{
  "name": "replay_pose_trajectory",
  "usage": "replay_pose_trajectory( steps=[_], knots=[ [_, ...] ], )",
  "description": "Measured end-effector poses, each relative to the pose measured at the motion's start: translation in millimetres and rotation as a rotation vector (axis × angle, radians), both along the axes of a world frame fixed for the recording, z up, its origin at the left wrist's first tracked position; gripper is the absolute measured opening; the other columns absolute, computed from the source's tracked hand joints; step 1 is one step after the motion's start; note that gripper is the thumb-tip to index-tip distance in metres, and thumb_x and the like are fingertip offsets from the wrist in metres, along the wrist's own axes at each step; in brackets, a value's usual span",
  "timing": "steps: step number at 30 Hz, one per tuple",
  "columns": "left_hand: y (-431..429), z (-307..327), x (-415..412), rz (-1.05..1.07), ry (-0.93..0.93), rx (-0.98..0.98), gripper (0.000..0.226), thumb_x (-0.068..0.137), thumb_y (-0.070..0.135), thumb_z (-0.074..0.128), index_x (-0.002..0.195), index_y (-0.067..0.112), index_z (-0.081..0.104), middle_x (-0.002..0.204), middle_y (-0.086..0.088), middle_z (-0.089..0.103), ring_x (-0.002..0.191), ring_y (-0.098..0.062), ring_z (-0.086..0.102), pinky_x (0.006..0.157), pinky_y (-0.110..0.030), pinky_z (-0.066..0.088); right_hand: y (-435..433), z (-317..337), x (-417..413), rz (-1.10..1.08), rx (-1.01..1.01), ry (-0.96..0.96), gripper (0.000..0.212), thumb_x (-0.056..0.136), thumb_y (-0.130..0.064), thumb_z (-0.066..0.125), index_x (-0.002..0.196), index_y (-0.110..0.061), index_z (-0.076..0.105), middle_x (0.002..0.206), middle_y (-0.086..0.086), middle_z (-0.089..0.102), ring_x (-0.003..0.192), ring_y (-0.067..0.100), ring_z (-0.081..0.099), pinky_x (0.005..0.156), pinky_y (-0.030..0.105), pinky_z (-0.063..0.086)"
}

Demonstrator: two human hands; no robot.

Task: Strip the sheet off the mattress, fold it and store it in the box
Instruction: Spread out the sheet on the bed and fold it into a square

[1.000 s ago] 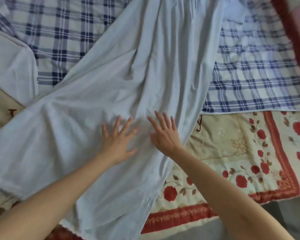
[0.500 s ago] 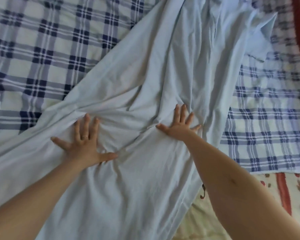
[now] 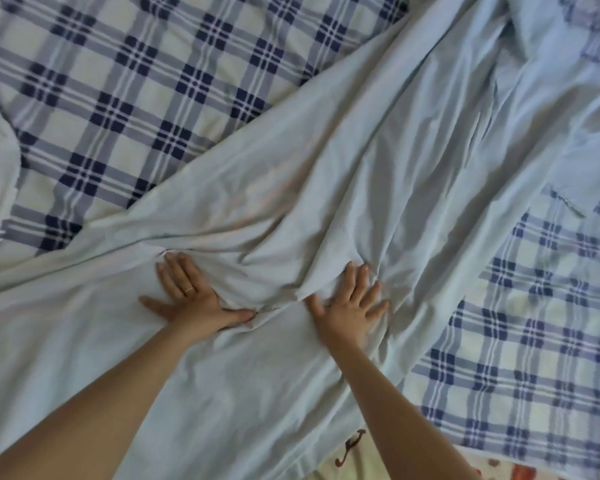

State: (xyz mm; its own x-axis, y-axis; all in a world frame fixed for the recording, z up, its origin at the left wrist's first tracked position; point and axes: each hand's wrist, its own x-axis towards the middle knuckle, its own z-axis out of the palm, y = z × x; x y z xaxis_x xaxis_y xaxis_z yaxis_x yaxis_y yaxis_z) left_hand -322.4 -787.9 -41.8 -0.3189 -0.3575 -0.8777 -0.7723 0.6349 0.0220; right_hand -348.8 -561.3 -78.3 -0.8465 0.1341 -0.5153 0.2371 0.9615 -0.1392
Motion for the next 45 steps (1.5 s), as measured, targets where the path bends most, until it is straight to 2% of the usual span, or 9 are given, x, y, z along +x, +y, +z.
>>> replay_pose_trajectory(
  steps=[2,5,7,10,16,22,29,34,45],
  knots=[
    [0,0,1,-0.039,0.013,-0.013,0.165,0.03,0.09,0.062,0.107,0.012,-0.061,0.129,-0.007,-0.059,0.129,-0.028,-0.046,0.104,-0.069,-0.007,3,1,-14,0.049,-0.049,0.264,0.086,0.07,-0.07,0.04,0.14,-0.022,0.025,0.148,0.011,0.028,0.136,0.038,0.025,0.112,0.051,0.007],
    [6,-2,-3,-0.037,0.011,-0.029,0.162,0.03,0.091,0.059,0.103,0.013,-0.063,0.115,-0.002,-0.068,0.112,-0.023,-0.059,0.103,-0.069,-0.01,20,-5,-68,0.439,-0.089,0.449,0.068,0.078,-0.057,0.046,0.137,-0.025,0.041,0.145,0.008,0.037,0.134,0.031,0.029,0.114,0.044,0.005],
    [6,0,-2,-0.068,0.003,-0.047,0.162,0.03,0.09,0.06,0.103,0.014,-0.063,0.113,-0.001,-0.069,0.105,-0.021,-0.062,0.103,-0.068,-0.01,38,-8,-114,0.59,-0.036,0.445,0.068,0.083,-0.058,0.041,0.145,-0.029,0.036,0.153,0.005,0.032,0.14,0.029,0.027,0.115,0.048,0.004],
    [8,-1,-4,-0.034,-0.002,-0.035,0.163,0.032,0.086,0.066,0.107,0.016,-0.061,0.118,0.0,-0.066,0.106,-0.019,-0.062,0.103,-0.067,-0.013,62,-19,-155,0.5,0.02,0.366,0.069,0.087,-0.054,0.032,0.151,-0.032,0.019,0.159,-0.001,0.016,0.147,0.02,0.014,0.115,0.057,0.005],
    [5,0,-3,-0.061,-0.029,-0.005,0.163,0.033,0.085,0.067,0.106,0.016,-0.062,0.116,0.0,-0.067,0.104,-0.019,-0.063,0.102,-0.068,-0.014,59,-22,-159,0.455,0.032,0.354,0.068,0.087,-0.046,0.027,0.152,-0.028,0.015,0.16,-0.002,0.013,0.147,0.02,0.01,0.111,0.063,0.001],
    [3,9,-15,-0.034,-0.133,0.0,0.164,0.034,0.086,0.066,0.103,0.012,-0.063,0.114,-0.005,-0.069,0.106,-0.025,-0.061,0.102,-0.068,-0.014,47,-9,-162,0.427,0.155,0.154,0.073,0.083,-0.049,0.011,0.152,-0.032,-0.004,0.16,-0.007,-0.005,0.147,0.024,0.0,0.104,0.071,0.002],
    [6,5,-17,-0.014,-0.153,-0.047,0.166,0.034,0.085,0.068,0.102,0.011,-0.064,0.113,-0.006,-0.069,0.111,-0.027,-0.058,0.103,-0.067,-0.014,43,-6,-166,0.417,0.161,0.065,0.073,0.083,-0.046,0.014,0.151,-0.031,-0.006,0.16,-0.005,-0.006,0.146,0.031,0.001,0.102,0.073,0.005],
    [11,16,-20,-0.017,-0.151,-0.048,0.163,0.037,0.085,0.067,0.102,0.012,-0.064,0.114,-0.006,-0.068,0.124,-0.029,-0.05,0.104,-0.067,-0.013,39,5,-171,0.458,0.268,-0.043,0.069,0.092,-0.043,0.016,0.146,-0.029,-0.024,0.157,-0.004,-0.022,0.146,0.032,-0.009,0.101,0.074,0.013],
    [22,16,-10,-0.01,-0.043,-0.122,0.156,0.051,0.078,0.069,0.132,0.007,-0.043,0.141,-0.011,-0.049,0.133,-0.028,-0.04,0.109,-0.065,-0.008,38,10,-176,0.476,0.234,-0.117,0.066,0.093,-0.039,0.012,0.144,-0.027,-0.028,0.153,0.0,-0.034,0.142,0.037,-0.023,0.098,0.079,0.009]
  ],
)
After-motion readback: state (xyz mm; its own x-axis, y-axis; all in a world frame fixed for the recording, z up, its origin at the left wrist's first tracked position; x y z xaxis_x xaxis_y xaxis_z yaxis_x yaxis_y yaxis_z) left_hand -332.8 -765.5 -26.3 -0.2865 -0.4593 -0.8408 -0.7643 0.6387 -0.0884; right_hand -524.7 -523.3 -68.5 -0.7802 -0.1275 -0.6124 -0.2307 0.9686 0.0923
